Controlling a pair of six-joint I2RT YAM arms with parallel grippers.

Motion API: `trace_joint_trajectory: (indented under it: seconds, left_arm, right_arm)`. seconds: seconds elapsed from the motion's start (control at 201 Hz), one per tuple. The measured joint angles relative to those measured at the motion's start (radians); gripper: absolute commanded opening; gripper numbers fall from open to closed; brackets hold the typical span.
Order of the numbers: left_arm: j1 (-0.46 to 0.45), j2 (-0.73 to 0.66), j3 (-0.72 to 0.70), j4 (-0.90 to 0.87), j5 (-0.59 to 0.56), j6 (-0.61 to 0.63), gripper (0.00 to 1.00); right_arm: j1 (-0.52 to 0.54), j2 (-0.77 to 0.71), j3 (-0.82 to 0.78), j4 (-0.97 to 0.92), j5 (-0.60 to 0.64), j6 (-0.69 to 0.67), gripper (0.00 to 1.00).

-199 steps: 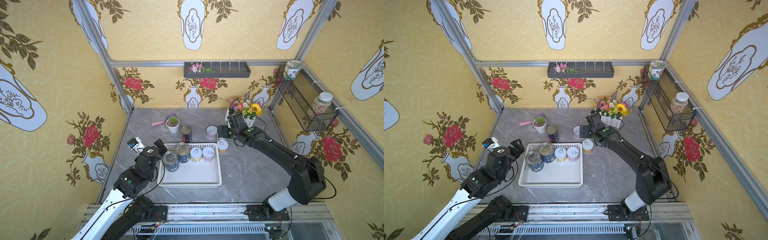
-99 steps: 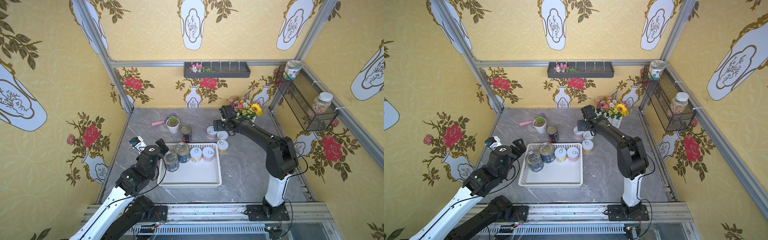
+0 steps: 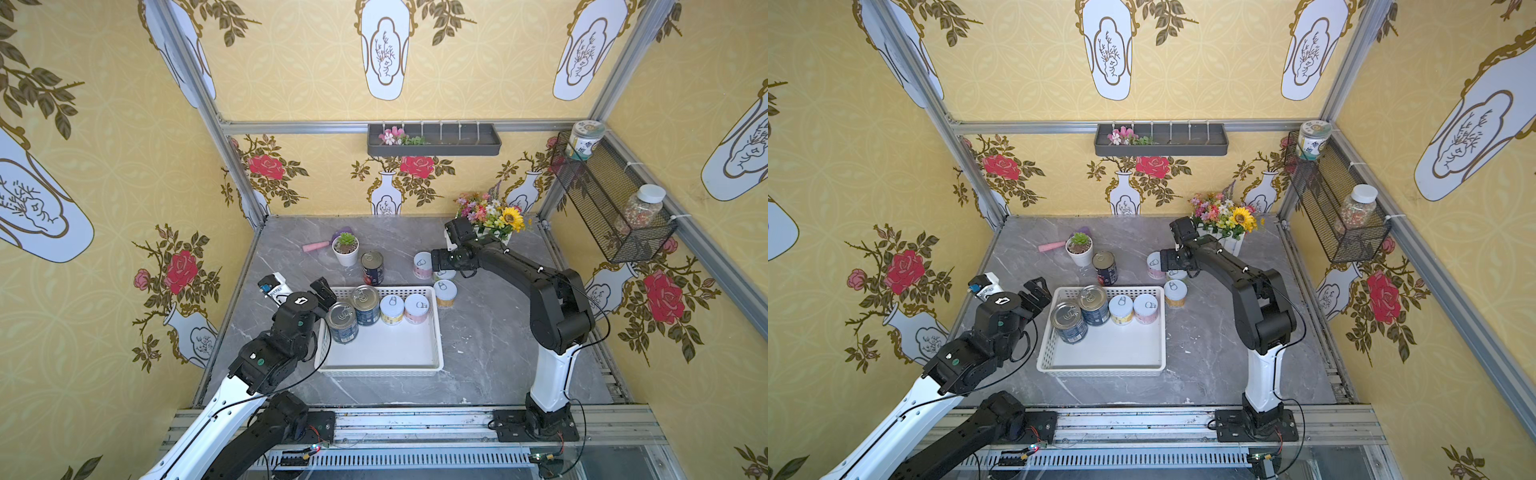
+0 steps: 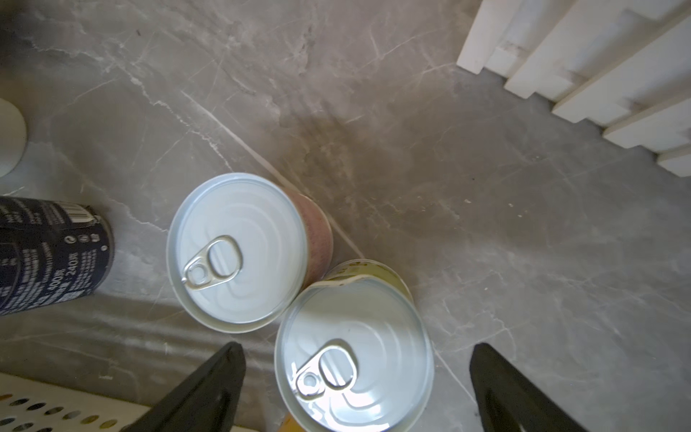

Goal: Put the canned food in the basket
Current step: Pick up the canned food from the center of the board.

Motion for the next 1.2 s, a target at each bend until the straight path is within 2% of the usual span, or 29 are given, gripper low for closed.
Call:
trace_joint_trajectory:
  seconds: [0.414,0.842,1.196]
  left_arm:
    - [0.000,0.011,-0.002,0.000,0.000,0.000,1.00]
    - [0.000,0.010,-0.002,0.000,0.001,0.000,1.00]
    - [-0.001,0.010,-0.002,0.000,0.006,0.000,1.00]
  right_arm:
    - [-0.001,0.047,0.023,-0.029,-0.047,0.000,0.98]
    - [-0.001,0.076,0.059,-0.078,-0.021,0.000,0.89]
    - [0.002,0.105,0.084,-0.105,0.000,0.000,0.87]
